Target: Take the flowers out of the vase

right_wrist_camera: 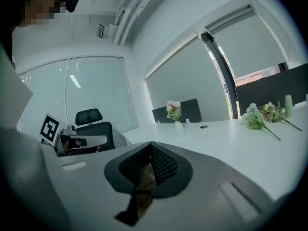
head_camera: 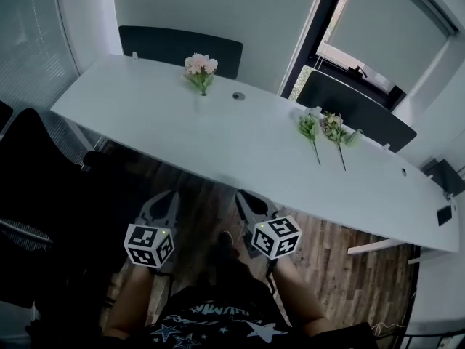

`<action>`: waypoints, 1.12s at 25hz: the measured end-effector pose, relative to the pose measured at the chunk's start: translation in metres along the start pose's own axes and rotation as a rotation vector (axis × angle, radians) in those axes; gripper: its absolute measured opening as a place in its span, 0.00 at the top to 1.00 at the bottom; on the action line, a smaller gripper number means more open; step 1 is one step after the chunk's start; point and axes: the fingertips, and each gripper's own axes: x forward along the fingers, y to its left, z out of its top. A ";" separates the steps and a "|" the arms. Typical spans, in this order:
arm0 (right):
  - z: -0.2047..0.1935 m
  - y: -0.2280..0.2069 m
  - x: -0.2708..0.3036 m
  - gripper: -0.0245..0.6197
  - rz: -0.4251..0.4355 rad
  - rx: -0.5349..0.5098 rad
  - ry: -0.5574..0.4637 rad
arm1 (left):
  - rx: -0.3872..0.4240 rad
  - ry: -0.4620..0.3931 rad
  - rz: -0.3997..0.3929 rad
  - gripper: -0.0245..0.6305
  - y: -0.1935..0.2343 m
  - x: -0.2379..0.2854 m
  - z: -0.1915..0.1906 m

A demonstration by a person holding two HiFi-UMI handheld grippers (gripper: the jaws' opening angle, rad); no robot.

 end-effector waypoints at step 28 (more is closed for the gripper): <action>0.067 -0.125 0.149 0.96 0.127 0.033 0.017 | -0.006 0.019 0.093 0.95 0.050 0.165 0.042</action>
